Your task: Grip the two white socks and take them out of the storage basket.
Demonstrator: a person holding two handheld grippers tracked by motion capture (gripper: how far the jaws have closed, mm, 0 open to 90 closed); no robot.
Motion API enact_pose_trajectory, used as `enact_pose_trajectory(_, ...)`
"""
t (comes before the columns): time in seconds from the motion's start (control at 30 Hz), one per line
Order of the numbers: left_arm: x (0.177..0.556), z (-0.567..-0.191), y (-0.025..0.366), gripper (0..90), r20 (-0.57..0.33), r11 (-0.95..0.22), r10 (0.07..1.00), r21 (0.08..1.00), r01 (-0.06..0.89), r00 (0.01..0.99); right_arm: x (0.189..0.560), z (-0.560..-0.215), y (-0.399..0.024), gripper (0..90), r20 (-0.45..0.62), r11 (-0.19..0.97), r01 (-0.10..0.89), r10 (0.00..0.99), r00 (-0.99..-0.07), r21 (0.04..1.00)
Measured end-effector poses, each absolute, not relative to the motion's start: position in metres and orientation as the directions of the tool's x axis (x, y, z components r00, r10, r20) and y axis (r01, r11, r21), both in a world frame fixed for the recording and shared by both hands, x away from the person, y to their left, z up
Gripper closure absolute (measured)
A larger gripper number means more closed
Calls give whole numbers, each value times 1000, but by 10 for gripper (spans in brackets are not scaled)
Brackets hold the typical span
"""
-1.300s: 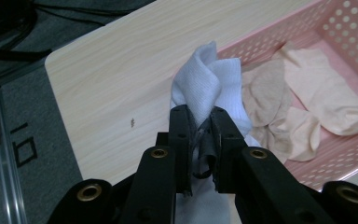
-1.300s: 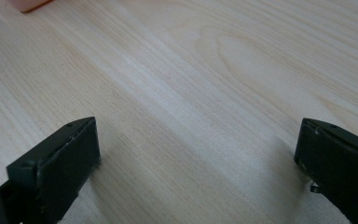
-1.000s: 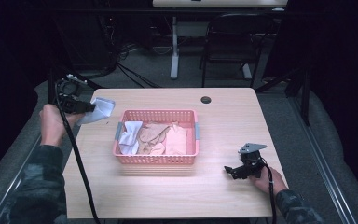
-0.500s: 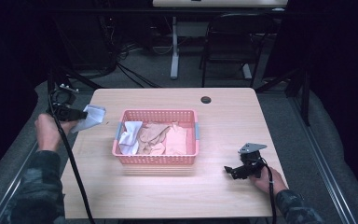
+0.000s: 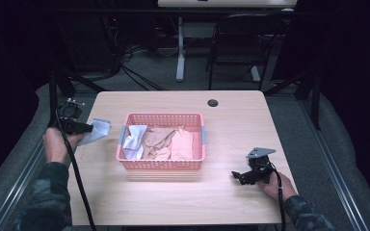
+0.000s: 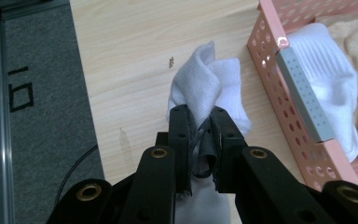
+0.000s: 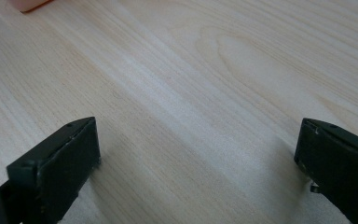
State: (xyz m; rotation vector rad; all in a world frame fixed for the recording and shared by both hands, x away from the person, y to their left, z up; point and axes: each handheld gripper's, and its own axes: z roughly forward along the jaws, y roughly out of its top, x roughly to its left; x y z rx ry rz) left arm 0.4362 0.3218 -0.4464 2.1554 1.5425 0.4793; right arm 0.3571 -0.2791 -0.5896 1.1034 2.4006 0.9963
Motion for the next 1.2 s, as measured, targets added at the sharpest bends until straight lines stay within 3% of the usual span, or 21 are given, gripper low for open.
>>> enact_pose_trajectory(1.2,439,-539,325,801,-46,-222,963,428,876,266,357,-590,-279,0,3,459,538,758,-652,707)
